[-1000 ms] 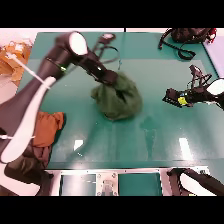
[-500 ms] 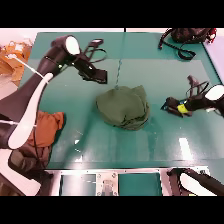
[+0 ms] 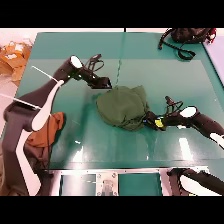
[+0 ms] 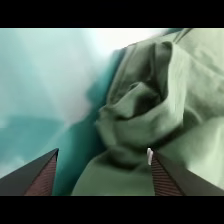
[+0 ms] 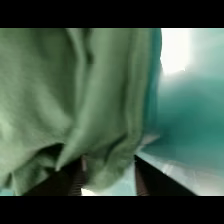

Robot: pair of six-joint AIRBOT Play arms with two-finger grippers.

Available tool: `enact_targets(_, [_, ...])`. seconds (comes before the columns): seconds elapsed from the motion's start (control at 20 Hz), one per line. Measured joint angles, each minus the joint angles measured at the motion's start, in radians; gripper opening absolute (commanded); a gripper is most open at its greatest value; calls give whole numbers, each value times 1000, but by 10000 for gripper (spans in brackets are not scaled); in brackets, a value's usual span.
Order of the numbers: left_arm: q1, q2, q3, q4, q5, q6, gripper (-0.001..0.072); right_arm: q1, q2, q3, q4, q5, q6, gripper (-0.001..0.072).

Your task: Fold the shirts.

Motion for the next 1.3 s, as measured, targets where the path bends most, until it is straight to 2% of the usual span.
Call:
enact_targets(0.05, [-9,-18,0,-32,3,20,389,9,-18,1,21,-16,-18,148])
enact_targets(0.1, [-17,-33,0,-56,3,38,78,12,-33,3,34,-27,-34,47])
enact_targets(0.15, [-23,-45,1,-72,-6,61,24,10,-43,10,41,-32,-49,17])
enact_targets(0.3, [-16,-60,33,-96,-105,124,22,-41,-61,60,24,-10,-89,16])
enact_targets(0.4, [12,-54,53,-72,-183,124,22,-106,-66,114,-23,25,-101,16])
enact_targets(0.65, [85,20,62,80,-369,9,22,-285,-84,293,-90,82,-138,15])
enact_targets(0.8, [93,82,26,163,-436,-57,24,-335,-136,398,-107,94,-171,16])
enact_targets(0.85, [93,100,14,172,-441,-74,25,-341,-159,423,-111,101,-183,15])
enact_targets(0.9, [89,112,4,172,-441,-92,181,-340,-183,439,-112,105,-196,16])
enact_targets(0.95, [83,119,-4,163,-430,-107,573,-338,-207,452,-114,111,-208,16])
enact_targets(1.0, [75,125,-13,143,-396,-118,701,-333,-233,462,-115,115,-220,15])
enact_targets(1.05, [64,130,-21,119,-343,-131,660,-330,-253,470,-115,116,-228,16])
enact_targets(1.3, [-51,136,-115,49,5,-113,659,-325,-309,485,-119,118,-249,16])
